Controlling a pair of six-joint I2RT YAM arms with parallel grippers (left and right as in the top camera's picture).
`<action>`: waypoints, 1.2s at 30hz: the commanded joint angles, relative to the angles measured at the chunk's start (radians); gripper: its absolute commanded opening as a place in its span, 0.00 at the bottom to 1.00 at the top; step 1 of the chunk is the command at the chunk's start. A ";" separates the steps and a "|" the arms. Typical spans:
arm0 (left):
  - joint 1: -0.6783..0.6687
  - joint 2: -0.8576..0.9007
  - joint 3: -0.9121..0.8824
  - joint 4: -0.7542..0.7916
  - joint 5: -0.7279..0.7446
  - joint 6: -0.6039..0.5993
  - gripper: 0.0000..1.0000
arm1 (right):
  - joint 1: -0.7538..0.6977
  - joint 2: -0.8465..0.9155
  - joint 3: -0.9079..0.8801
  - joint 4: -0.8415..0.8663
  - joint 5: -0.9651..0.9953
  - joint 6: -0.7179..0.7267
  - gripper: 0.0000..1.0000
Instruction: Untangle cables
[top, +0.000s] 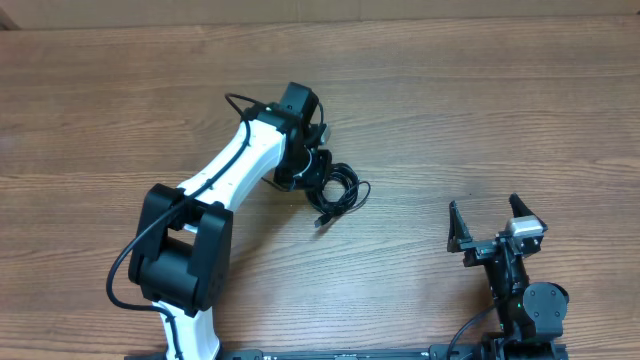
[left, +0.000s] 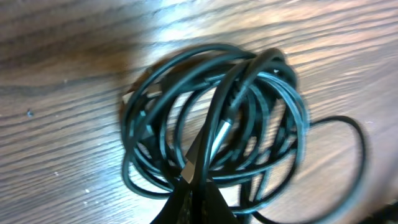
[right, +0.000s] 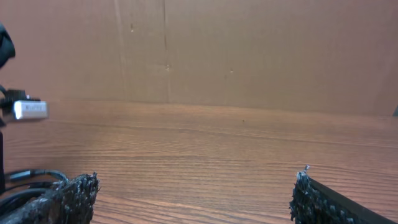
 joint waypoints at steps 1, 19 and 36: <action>0.024 -0.051 0.092 -0.039 0.068 -0.013 0.04 | -0.003 -0.010 -0.010 0.004 0.010 0.003 1.00; 0.055 -0.323 0.247 -0.129 -0.018 0.005 0.04 | -0.003 -0.010 -0.010 0.004 0.010 0.003 1.00; 0.122 -0.287 0.241 -0.209 -0.112 -0.025 0.17 | -0.003 -0.010 -0.010 0.004 0.010 0.003 1.00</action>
